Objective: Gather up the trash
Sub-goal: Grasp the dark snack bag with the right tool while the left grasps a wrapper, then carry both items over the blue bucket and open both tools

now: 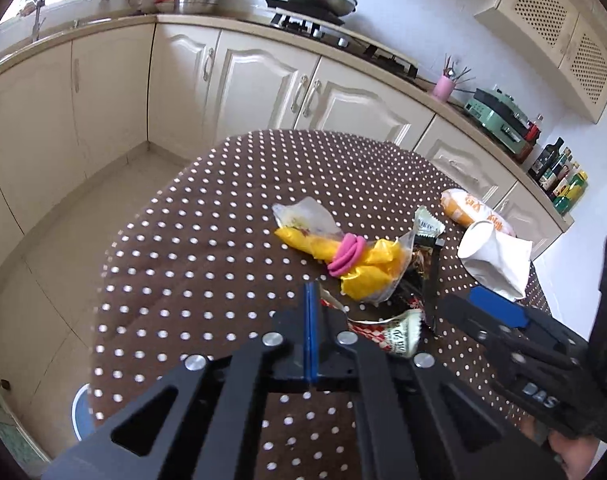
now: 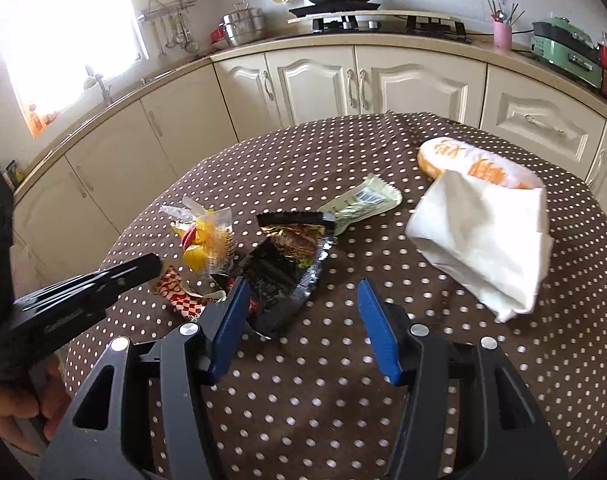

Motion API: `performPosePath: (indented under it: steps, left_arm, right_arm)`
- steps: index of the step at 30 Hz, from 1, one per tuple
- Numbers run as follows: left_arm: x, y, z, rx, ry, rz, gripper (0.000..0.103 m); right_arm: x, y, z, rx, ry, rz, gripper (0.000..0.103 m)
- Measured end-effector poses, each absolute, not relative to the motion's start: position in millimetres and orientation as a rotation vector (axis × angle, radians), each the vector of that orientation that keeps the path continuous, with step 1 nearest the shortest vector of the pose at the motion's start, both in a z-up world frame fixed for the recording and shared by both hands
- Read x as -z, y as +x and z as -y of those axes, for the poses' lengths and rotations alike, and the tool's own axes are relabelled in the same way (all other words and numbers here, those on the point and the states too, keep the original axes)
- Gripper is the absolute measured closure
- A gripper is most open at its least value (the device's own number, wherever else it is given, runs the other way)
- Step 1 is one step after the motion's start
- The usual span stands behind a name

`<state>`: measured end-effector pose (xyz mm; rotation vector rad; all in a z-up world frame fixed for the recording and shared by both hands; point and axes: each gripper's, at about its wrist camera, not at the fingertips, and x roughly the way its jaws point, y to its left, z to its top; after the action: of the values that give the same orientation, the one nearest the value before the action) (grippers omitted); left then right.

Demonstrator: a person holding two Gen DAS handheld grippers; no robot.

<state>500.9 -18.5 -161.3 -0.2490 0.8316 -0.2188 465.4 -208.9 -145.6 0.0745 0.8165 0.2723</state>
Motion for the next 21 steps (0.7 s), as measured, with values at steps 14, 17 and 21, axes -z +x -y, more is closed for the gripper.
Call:
performPosePath:
  steps: [14,17,21]
  left_arm:
    - [145,469,-24,0.204,-0.285,-0.764,0.103]
    - [144,466,-24,0.214,-0.288,-0.762,0.103]
    - [139,457,-23,0.249,-0.301,-0.750,0.103]
  right_arm:
    - [157,475,159,-0.295,-0.078,-0.868,0.065]
    - [160,477,155,-0.265,-0.125,-0.874,0.079]
    - [157,464,155,-0.241,-0.170,-0.834,0.094]
